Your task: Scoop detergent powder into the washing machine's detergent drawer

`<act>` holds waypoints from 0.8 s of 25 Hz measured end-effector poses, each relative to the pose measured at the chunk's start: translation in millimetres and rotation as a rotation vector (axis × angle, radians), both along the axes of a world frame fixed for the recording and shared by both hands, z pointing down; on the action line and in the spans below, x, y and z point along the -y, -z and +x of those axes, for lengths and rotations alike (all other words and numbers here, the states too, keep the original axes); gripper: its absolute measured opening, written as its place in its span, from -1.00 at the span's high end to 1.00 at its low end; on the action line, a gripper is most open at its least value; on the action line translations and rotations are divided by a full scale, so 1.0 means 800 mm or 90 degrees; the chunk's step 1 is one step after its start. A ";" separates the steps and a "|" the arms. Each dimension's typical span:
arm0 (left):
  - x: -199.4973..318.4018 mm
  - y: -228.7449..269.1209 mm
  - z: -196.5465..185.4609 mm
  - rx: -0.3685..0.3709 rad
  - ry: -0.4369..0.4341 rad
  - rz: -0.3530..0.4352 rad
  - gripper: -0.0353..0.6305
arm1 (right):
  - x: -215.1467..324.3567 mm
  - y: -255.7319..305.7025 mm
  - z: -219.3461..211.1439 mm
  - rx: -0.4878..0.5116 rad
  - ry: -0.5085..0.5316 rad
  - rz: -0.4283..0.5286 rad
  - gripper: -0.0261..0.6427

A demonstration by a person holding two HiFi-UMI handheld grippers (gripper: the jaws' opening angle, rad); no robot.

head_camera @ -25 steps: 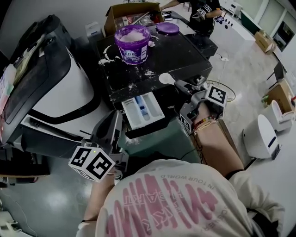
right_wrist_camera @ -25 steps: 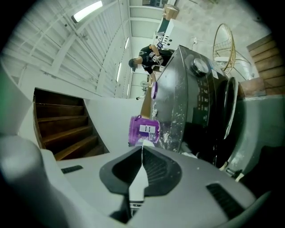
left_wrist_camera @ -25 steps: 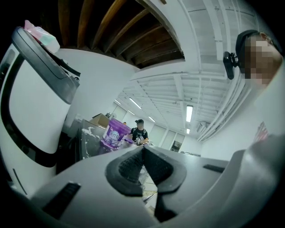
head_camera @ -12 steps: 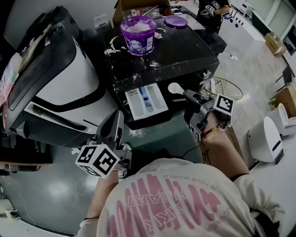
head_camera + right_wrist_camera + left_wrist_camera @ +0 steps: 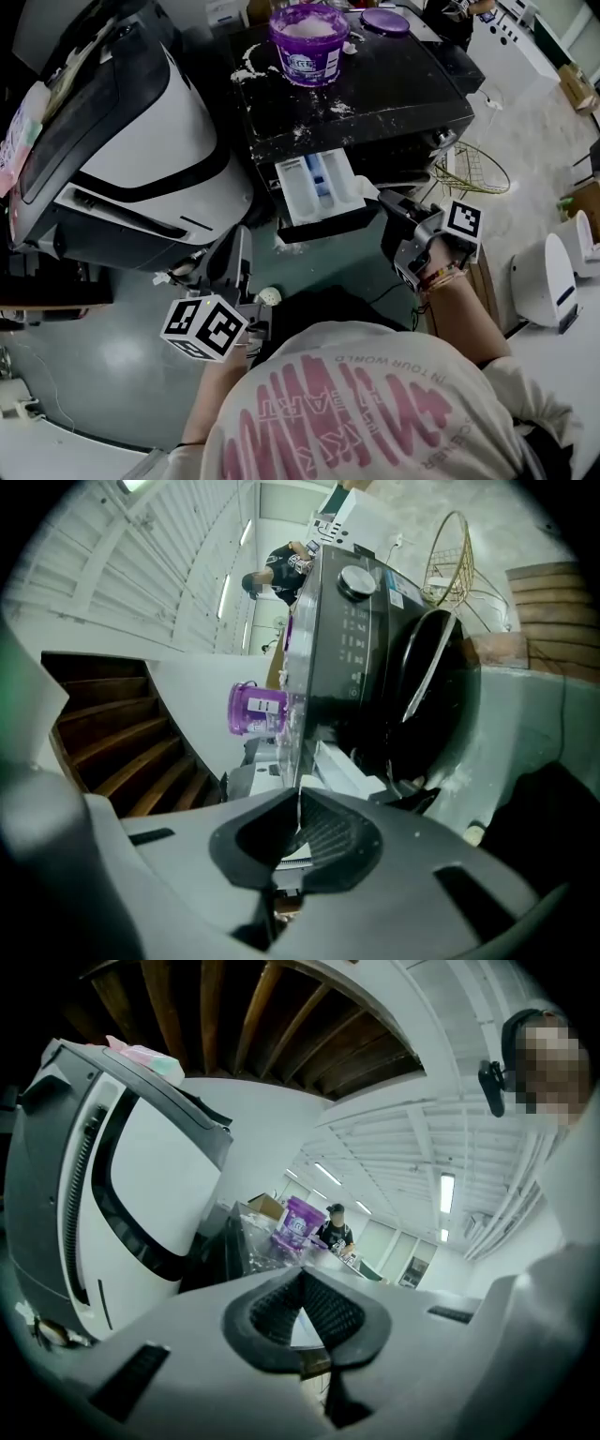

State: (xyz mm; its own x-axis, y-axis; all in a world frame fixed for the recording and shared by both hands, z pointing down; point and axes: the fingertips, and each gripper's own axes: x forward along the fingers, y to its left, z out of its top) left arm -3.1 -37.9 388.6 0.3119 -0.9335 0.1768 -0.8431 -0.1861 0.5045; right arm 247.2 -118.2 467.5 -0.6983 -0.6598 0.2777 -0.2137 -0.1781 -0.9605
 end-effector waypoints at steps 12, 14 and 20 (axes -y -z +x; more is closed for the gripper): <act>0.021 0.001 -0.074 0.003 -0.054 -0.031 0.89 | -0.012 -0.010 -0.095 -0.035 0.016 -0.018 0.91; 0.027 -0.001 -0.086 0.000 -0.066 -0.032 0.89 | -0.014 -0.010 -0.106 -0.061 0.012 -0.009 0.91; 0.040 -0.002 -0.110 -0.015 -0.109 -0.016 0.89 | -0.012 -0.003 -0.133 -0.212 0.022 0.074 0.91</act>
State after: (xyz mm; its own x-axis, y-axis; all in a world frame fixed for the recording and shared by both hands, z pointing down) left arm -91.4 -69.7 390.2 0.4710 -0.8614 0.1904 -0.7876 -0.3133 0.5306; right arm 141.0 -108.8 469.5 -0.6044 -0.6779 0.4185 -0.5223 -0.0595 -0.8507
